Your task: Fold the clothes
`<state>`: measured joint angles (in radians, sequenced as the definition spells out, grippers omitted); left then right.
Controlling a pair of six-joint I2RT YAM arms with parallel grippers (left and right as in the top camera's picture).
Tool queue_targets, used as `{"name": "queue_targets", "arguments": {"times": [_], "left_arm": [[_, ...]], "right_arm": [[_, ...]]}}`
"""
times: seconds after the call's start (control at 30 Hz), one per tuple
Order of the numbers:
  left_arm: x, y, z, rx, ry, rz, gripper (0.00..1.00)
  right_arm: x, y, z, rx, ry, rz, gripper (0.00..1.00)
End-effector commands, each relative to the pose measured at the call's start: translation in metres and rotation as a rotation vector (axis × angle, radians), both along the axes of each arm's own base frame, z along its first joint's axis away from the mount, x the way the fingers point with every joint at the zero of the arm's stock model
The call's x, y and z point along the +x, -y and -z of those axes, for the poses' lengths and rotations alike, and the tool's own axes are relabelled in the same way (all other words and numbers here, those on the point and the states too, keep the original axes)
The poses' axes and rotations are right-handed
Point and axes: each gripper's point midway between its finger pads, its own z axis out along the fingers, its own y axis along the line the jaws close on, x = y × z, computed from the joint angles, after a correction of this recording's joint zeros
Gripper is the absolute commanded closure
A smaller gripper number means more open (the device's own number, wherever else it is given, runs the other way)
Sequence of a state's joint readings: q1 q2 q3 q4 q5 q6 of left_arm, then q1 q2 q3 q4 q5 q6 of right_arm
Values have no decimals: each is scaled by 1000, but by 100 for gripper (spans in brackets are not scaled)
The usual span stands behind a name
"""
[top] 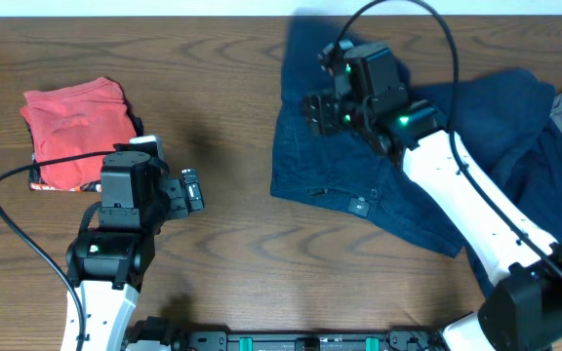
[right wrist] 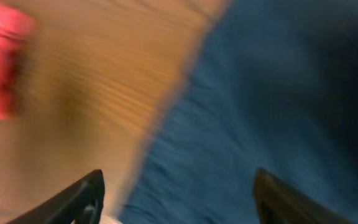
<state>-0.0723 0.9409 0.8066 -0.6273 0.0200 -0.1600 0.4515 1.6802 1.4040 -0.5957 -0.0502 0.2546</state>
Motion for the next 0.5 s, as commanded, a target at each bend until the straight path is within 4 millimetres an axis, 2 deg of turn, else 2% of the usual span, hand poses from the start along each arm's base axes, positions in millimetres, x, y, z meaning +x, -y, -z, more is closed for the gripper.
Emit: {"name": "queue_targets", "arguments": {"times": [0.0, 0.07, 0.17, 0.27, 0.47], "left_arm": [[2, -2, -7, -19, 16, -27, 2], [2, 3, -7, -68, 13, -38, 2], [5, 27, -7, -188, 4, 28, 2], [10, 45, 1, -257, -30, 82, 2], [20, 86, 39, -358, -178, 150, 2]], "right_arm": [[10, 72, 3, -251, 32, 248, 18], [-2, 105, 10, -344, -26, 322, 10], [-21, 146, 19, -393, -134, 436, 6], [-36, 174, 26, -391, -226, 512, 1], [-60, 210, 37, -357, -381, 584, 1]]}}
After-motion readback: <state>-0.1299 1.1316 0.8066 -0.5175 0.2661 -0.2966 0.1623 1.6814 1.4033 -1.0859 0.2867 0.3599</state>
